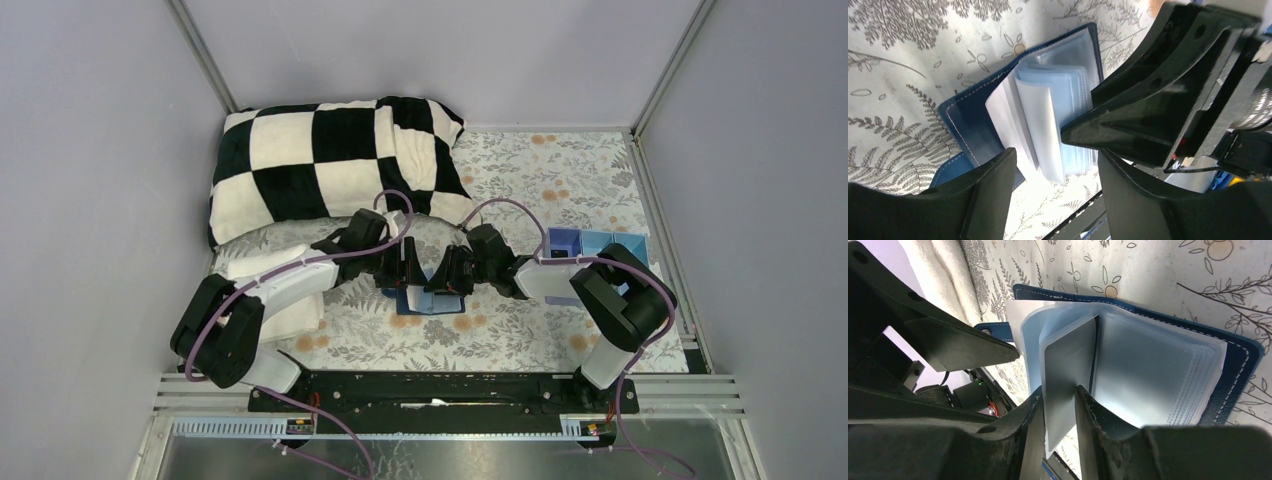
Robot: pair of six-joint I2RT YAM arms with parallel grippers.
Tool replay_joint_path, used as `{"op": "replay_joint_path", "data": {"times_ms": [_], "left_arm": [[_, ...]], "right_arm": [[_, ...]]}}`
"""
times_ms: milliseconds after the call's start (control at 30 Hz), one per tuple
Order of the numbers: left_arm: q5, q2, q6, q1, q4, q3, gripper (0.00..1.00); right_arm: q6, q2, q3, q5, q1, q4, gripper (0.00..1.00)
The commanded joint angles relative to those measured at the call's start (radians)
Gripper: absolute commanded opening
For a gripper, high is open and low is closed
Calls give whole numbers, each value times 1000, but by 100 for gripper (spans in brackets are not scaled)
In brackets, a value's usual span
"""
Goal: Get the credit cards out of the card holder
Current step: Open the card holder at the center of the board, then remove the credit card from the card holder.
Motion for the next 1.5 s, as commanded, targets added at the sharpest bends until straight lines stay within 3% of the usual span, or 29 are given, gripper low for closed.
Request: {"op": "replay_joint_path", "data": {"times_ms": [0, 267, 400, 600, 1133, 1233, 1333, 1467], "left_arm": [[-2, -6, 17, -22, 28, -23, 67], [-21, -5, 23, -76, 27, -30, 86], [-52, 11, 30, -93, 19, -26, 88], [-90, 30, 32, -97, 3, -23, 80], [-115, 57, 34, -97, 14, -26, 80], [-132, 57, 35, -97, 5, -28, 77], [-153, 62, 37, -97, -3, -32, 72], [-181, 77, 38, -94, -7, -31, 66]], "right_arm": [[-15, 2, 26, 9, 8, -9, 34], [-16, 7, 33, 8, 9, -13, 34], [-17, 4, 34, 8, 9, -16, 33], [-20, -1, 33, 11, 9, -23, 33], [-23, -18, 33, 19, 8, -39, 34], [-37, -63, 28, 59, 8, -74, 38], [-49, -132, 14, 106, 8, -104, 49], [-71, -178, 18, 146, 8, -164, 52]]}}
